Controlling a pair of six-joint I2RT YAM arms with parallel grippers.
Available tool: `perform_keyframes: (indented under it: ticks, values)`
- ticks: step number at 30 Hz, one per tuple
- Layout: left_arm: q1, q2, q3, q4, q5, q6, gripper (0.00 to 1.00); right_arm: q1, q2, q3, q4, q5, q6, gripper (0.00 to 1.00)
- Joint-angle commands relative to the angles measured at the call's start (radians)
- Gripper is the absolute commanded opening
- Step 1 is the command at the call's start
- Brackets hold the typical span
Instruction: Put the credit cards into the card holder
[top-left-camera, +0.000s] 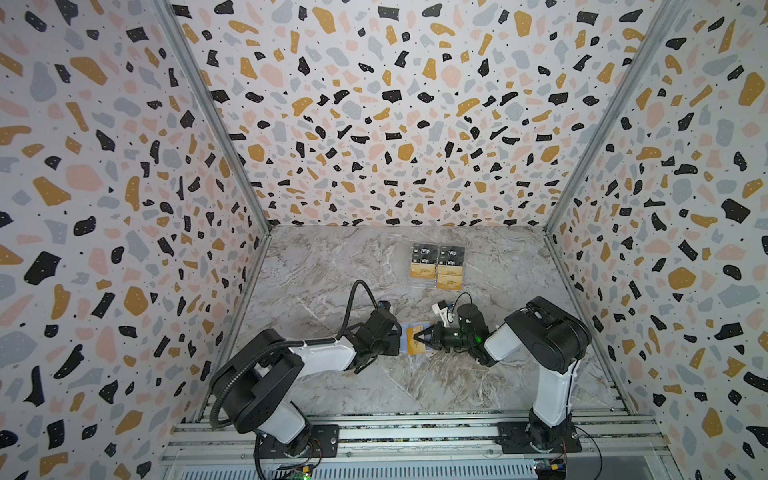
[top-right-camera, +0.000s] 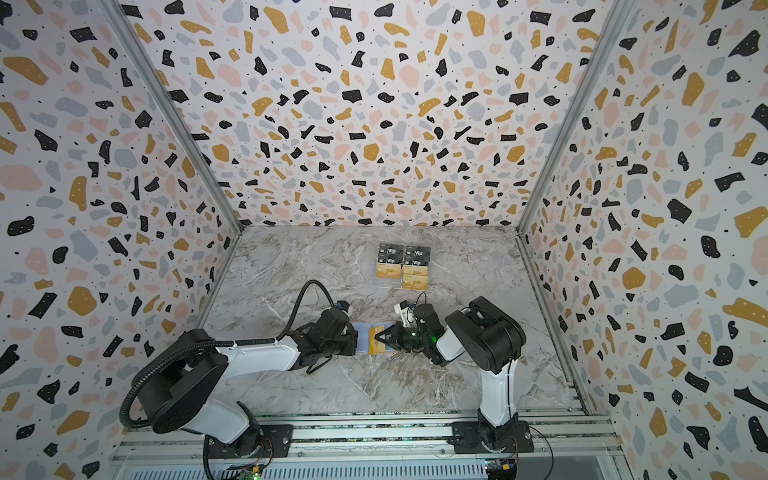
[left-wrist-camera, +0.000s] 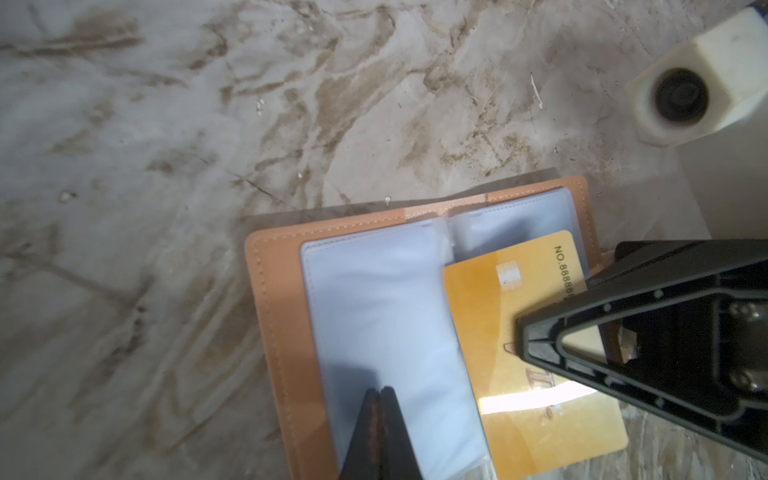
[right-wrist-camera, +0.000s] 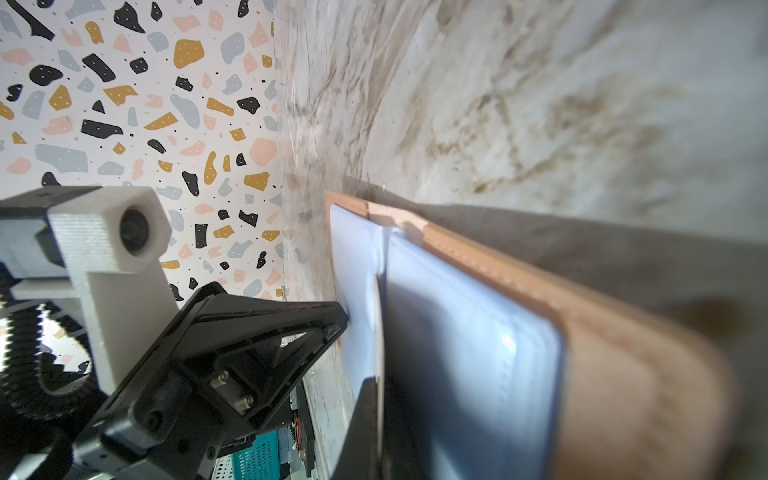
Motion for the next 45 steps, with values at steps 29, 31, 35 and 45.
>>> perform_keyframes:
  ticks: [29,31,35,45]
  values:
    - [0.003,-0.01,-0.008,-0.016,0.004,0.003,0.0,-0.034,-0.075,0.144,-0.419,-0.028,-0.272,0.0]
    - [0.002,-0.01,-0.007,-0.016,0.004,0.003,0.0,-0.035,-0.074,0.156,-0.44,-0.025,-0.284,0.0]
    - [0.002,-0.01,-0.007,-0.02,0.003,0.003,0.0,-0.035,-0.093,0.162,-0.464,-0.015,-0.294,0.0]
    - [0.002,-0.011,-0.007,-0.021,0.003,0.006,0.0,-0.043,-0.164,0.153,-0.514,-0.01,-0.317,0.0]
